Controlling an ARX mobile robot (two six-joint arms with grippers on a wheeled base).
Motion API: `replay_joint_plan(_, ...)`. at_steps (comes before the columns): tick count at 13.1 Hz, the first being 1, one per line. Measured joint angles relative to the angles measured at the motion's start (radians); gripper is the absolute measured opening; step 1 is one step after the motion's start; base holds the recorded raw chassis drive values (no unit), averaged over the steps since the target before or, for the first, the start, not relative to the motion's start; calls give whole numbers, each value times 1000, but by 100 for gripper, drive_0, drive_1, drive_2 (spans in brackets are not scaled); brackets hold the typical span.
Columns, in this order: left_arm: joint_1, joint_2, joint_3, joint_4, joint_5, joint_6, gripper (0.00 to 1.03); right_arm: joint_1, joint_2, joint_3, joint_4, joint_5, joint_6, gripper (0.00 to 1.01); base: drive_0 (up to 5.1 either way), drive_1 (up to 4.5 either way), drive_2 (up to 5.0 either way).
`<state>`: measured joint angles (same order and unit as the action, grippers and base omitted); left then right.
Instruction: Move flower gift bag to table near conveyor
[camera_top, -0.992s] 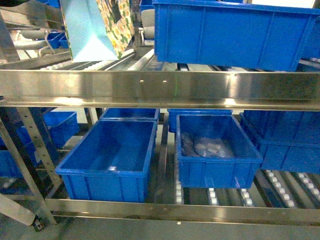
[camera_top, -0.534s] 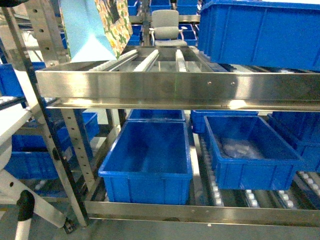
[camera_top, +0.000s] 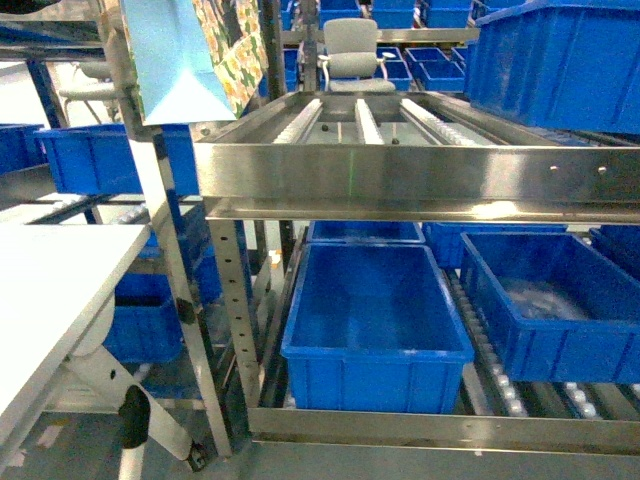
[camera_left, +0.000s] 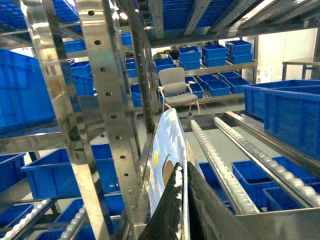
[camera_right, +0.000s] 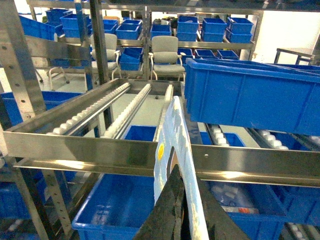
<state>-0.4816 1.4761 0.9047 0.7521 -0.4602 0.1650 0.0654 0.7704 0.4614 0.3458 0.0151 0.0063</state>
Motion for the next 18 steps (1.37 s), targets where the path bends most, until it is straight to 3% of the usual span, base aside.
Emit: replay_joint_plan(18,1,0,0,0,0,0,2,0,0,0,3,0,0,2,-493,243,243)
